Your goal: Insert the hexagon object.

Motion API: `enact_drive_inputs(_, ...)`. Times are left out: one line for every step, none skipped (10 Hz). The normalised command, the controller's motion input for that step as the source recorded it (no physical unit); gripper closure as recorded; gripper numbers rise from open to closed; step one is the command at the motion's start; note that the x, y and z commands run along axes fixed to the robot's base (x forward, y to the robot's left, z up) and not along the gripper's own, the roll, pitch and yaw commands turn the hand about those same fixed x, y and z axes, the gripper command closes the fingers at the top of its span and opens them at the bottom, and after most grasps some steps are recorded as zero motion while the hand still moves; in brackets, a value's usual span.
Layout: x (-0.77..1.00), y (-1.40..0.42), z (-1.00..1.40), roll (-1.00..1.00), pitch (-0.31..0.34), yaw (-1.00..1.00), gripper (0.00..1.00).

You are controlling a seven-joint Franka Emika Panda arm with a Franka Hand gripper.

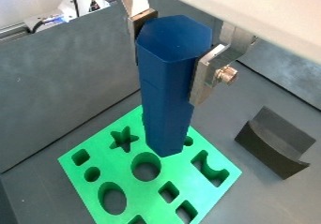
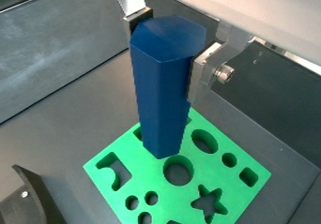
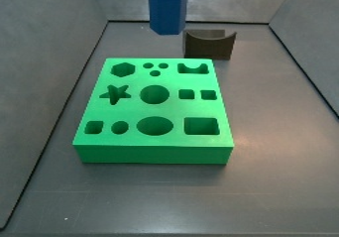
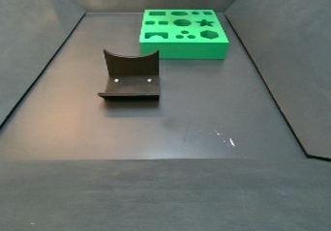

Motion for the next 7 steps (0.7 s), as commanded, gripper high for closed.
enact_drive_inputs(0.04,0.00,0.00,0.02,0.003,0.00,1.00)
enact_drive_inputs(0.00,0.17,-0.03,-0.02,0.000,-0.27,1.00)
enact_drive_inputs(-0.37,0.43,-0.53,-0.27,-0.176,-0.26,1.00)
enact_drive_inputs(-0.33,0.51,-0.48,-0.35,-0.171,-0.16,1.00)
enact_drive_inputs(-0.35,0.44,-0.43,-0.37,-0.187,-0.20,1.00)
enact_drive_inputs(-0.48,0.17,-0.52,-0.31,-0.154,-0.46,1.00)
enact_drive_inputs(-0.33,0.00,-0.49,-0.11,-0.130,-0.84,1.00)
